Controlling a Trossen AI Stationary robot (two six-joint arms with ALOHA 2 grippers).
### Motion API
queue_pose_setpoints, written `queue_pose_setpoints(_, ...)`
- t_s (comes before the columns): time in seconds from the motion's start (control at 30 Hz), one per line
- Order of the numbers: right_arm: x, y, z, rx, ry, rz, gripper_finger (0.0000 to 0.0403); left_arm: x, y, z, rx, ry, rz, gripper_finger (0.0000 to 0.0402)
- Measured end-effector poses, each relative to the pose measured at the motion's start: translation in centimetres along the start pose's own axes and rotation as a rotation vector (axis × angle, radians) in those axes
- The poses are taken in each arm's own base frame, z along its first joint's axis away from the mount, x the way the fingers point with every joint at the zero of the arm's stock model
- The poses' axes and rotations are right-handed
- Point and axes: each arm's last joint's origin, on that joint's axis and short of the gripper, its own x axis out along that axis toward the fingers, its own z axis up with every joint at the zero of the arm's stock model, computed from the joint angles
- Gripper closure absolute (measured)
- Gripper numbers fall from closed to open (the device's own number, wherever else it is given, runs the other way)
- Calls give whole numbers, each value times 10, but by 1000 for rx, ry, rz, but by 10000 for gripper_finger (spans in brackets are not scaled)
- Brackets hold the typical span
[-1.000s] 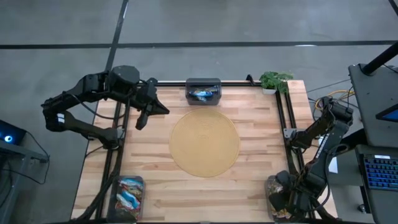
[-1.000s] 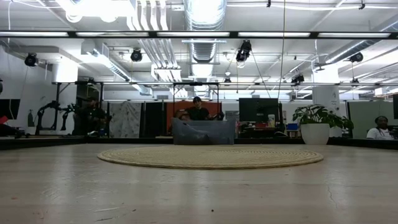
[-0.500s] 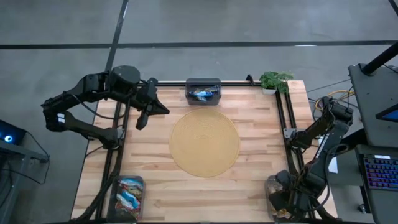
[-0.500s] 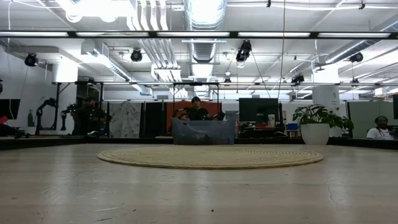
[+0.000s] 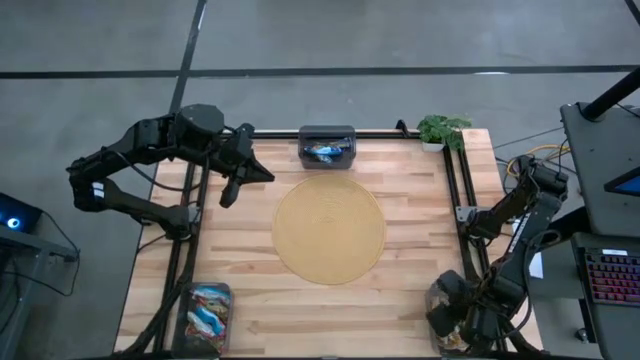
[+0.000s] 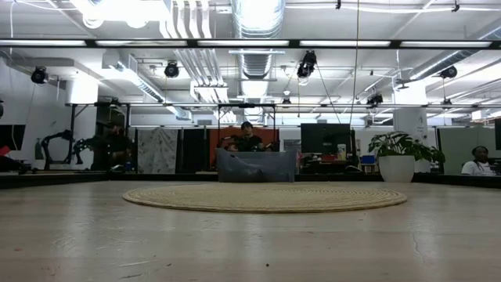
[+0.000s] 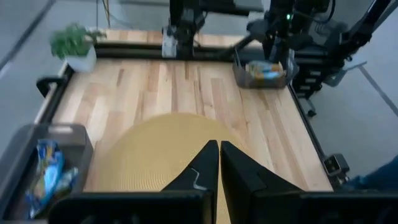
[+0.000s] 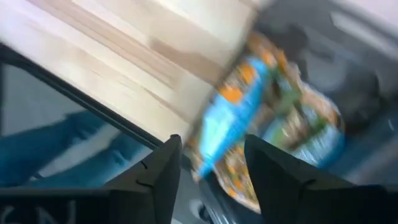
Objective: Pick and place Granola Bars by type
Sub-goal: Return to Home Position
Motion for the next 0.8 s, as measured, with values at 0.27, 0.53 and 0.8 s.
queue_pose_setpoints(0.27,-49,5,12,-120,-312,188,322,-7,-1,11,49,-131,9,401)
queue_pose_setpoints(0.53,-136,5,35,-465,-862,458,392,-28,-4,11,41,-246,115,401)
queue_pose_setpoints(0.8,-210,-21,78,-549,-1114,475,395,-41,-7,-9,10,-409,143,401)
